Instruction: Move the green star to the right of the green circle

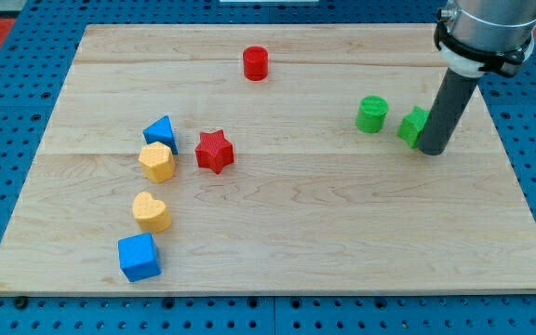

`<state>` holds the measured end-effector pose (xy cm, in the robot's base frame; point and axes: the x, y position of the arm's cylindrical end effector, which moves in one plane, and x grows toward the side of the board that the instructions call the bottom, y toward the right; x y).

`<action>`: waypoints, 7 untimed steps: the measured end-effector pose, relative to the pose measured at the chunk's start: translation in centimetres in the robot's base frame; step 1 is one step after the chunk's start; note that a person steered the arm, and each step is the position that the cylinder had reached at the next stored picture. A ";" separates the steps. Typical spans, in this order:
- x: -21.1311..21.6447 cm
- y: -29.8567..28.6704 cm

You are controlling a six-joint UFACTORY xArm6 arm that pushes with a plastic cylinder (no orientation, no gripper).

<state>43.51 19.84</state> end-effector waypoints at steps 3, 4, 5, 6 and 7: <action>-1.9 -5.7; -1.9 -7.2; 0.2 -7.6; 2.1 -8.9; 2.2 -11.0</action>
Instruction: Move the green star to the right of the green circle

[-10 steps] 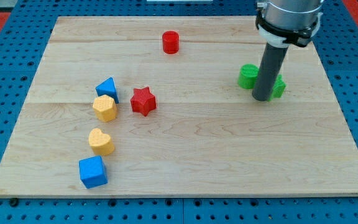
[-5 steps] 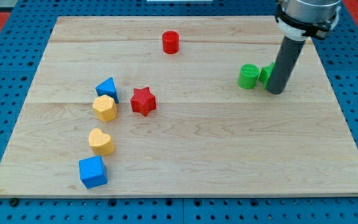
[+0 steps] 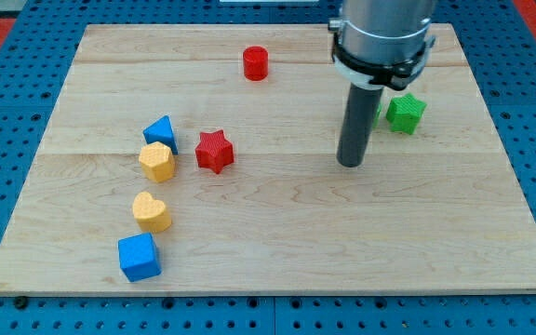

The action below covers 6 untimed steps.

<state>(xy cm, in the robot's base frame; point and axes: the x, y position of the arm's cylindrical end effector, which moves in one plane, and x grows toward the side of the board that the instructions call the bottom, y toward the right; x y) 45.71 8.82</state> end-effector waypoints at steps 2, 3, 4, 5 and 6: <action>0.0 -0.6; 0.0 -1.6; -1.0 -4.5; -1.8 -6.5; 0.9 -6.5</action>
